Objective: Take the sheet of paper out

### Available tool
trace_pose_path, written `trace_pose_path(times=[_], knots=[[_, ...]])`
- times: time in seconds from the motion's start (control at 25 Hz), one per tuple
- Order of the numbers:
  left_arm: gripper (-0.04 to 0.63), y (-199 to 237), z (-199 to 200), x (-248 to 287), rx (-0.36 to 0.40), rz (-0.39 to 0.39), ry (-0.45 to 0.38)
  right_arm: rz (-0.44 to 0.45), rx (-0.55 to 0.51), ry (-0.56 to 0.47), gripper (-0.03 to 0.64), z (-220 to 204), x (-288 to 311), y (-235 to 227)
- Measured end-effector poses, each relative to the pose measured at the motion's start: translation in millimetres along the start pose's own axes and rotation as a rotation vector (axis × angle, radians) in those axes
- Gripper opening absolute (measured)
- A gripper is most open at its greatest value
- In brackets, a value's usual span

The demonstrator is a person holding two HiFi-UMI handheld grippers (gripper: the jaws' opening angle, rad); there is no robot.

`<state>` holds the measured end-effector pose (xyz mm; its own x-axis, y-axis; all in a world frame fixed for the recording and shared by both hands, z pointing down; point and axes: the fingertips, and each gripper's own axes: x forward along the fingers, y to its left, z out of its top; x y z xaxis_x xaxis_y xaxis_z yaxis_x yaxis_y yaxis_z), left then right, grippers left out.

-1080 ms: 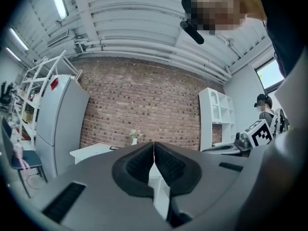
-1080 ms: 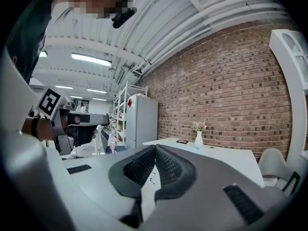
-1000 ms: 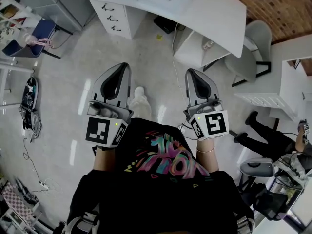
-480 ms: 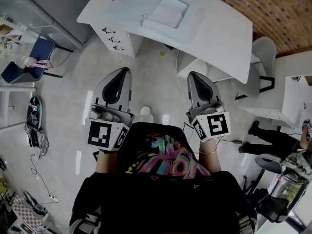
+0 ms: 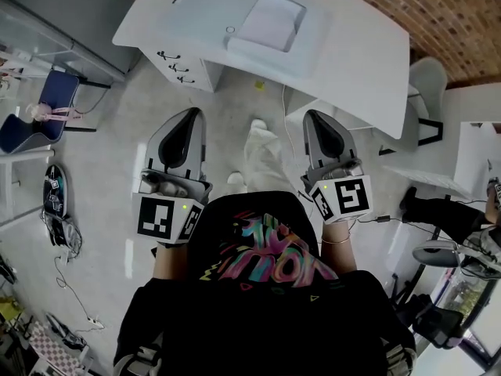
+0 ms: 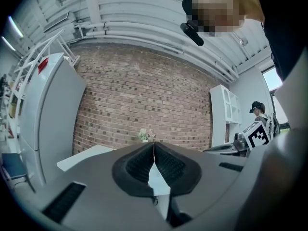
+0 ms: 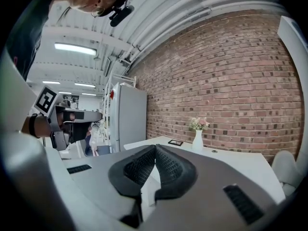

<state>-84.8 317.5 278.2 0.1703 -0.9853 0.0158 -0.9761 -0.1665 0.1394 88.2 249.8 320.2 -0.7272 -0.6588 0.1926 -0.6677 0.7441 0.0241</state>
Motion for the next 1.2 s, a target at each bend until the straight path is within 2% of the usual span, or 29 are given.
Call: trace_pose_path(times=[0.28, 0.4, 0.64, 0.92, 1.2], knots=[[0.026, 34.2, -5.5, 69.3, 0.0, 0.029, -0.001, 0.017, 0.004, 0.019, 0.018, -6.2, 68.8, -45.9], [0.026, 48.0, 6.7, 114.9, 0.005, 0.03, -0.02, 0.038, -0.032, 0.017, 0.018, 5.7, 105.1, -74.9], [0.026, 68.2, 27.8, 226.7, 0.006, 0.015, -0.022, 0.035, -0.037, 0.006, 0.018, 37.8, 176.0, -154.7], [0.026, 74.3, 44.8, 342.0, 0.03, -0.014, -0.029, 0.052, -0.04, -0.029, 0.018, 69.9, 242.9, -234.3], [0.026, 79.7, 38.6, 405.8, 0.022, -0.019, 0.013, 0.057, -0.008, -0.019, 0.018, 69.2, 280.7, -284.1]])
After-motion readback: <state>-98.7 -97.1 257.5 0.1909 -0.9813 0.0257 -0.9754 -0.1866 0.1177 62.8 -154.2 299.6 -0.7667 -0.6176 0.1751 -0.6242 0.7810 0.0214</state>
